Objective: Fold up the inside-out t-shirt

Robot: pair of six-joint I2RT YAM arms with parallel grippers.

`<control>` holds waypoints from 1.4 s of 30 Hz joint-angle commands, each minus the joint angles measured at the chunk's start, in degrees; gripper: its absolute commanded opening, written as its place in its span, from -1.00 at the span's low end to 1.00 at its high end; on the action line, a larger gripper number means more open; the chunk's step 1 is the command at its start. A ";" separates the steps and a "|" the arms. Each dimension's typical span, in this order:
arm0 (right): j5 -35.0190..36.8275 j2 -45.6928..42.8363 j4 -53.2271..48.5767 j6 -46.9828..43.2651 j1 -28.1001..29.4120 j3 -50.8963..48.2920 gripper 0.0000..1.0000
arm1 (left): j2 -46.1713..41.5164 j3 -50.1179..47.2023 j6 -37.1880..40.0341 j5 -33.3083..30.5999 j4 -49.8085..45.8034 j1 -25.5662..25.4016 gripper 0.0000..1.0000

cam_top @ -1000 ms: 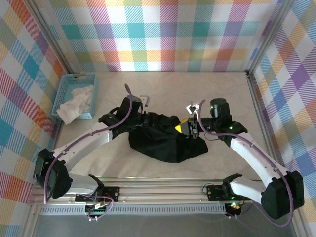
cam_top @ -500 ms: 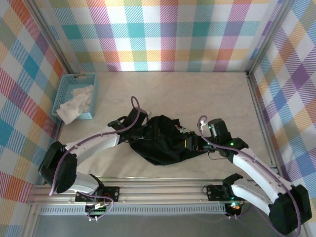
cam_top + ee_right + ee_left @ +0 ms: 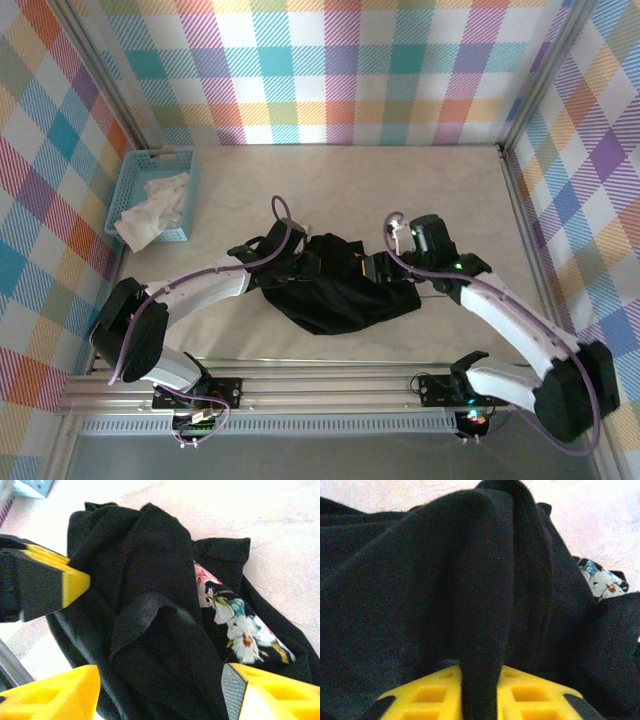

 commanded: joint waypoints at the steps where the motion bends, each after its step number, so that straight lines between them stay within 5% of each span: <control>1: -2.98 5.36 1.56 -3.23 0.37 1.76 0.19 | -1.30 -1.49 0.37 -1.62 0.92 -0.37 -0.70; 6: -14.34 9.68 9.41 1.98 0.50 0.79 -0.07 | -2.43 -2.62 0.75 -2.21 0.16 -0.29 -0.76; 11: -18.11 9.34 13.88 7.15 1.08 -1.90 -0.07 | -2.33 -2.90 0.64 -2.23 0.67 -0.29 -0.75; 23: -15.75 14.34 17.61 12.94 3.39 -2.36 -0.12 | -2.28 -2.97 0.51 -1.74 1.04 -0.25 -0.75; 31: -8.19 10.08 10.86 12.00 3.49 -2.66 -0.07 | -3.32 -3.16 0.47 -2.12 0.69 -0.24 -0.75; 42: -13.34 13.72 18.11 16.67 4.84 -4.35 -0.05 | -3.34 -3.19 0.58 -2.12 0.84 -0.31 -0.75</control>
